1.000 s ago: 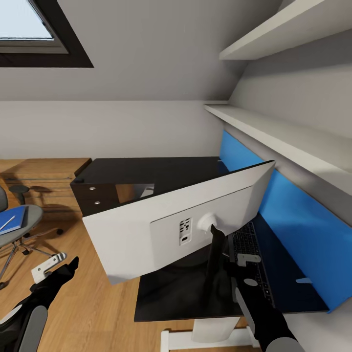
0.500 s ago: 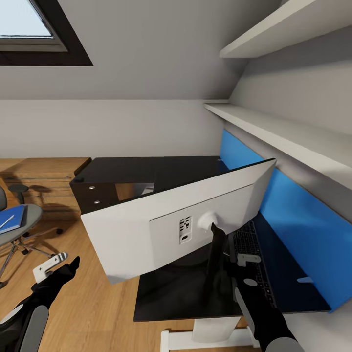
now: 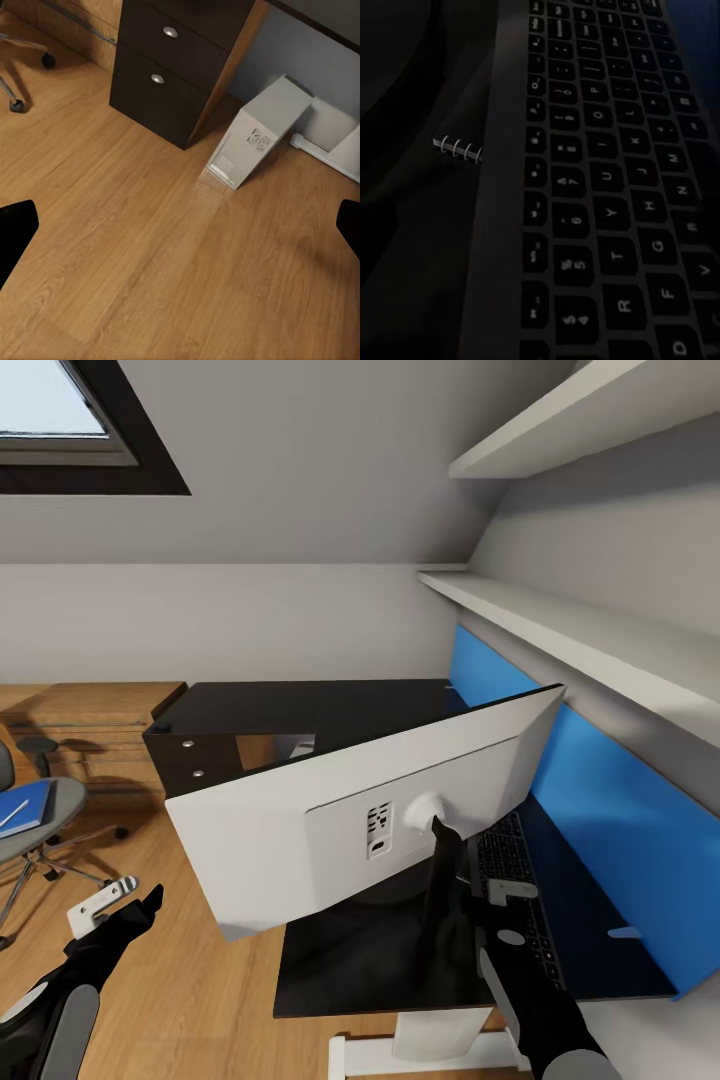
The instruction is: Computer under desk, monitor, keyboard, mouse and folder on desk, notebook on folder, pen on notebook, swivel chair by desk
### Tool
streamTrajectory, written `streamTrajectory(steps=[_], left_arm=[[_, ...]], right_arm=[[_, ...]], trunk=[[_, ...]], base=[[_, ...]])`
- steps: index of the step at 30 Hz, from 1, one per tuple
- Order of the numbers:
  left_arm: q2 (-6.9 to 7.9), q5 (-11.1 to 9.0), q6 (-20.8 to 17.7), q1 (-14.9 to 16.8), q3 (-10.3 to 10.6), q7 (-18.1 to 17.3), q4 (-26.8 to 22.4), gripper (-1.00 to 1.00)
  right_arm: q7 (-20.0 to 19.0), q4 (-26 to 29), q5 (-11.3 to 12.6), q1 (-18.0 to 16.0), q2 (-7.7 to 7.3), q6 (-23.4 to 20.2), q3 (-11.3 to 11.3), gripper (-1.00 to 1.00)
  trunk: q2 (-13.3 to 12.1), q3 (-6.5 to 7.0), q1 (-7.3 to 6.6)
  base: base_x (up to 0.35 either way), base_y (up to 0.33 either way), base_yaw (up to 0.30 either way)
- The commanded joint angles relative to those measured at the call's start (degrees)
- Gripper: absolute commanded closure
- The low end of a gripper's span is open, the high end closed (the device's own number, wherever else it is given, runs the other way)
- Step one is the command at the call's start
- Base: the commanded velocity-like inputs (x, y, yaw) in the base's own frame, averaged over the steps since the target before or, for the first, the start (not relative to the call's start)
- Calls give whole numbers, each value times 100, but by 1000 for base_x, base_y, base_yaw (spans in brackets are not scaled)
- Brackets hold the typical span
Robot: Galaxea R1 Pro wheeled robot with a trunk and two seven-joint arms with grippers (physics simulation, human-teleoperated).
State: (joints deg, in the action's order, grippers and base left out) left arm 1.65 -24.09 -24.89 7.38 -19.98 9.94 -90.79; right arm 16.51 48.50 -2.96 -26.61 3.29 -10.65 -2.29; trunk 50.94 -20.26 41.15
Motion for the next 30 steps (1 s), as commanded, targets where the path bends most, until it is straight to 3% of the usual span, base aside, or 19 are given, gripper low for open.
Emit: streamTrajectory(steps=[1,10,30], left_arm=[[2,-61,-26,2,3,43,-9,-100],[2,-61,-25,5,3,42,-9,-100],[2,-61,-25,4,3,43,-9,-100]], right_arm=[[33,10,-37,-2,5,-42,-10,-100],[102,10,-46,-2,13,-42,-9,-100],[107,10,-47,-2,7,-42,-9,-100]], trunk=[[5,-7,1],[5,-7,1],[808,-366,440]], base=[[0,0,0],[0,0,0],[0,0,0]])
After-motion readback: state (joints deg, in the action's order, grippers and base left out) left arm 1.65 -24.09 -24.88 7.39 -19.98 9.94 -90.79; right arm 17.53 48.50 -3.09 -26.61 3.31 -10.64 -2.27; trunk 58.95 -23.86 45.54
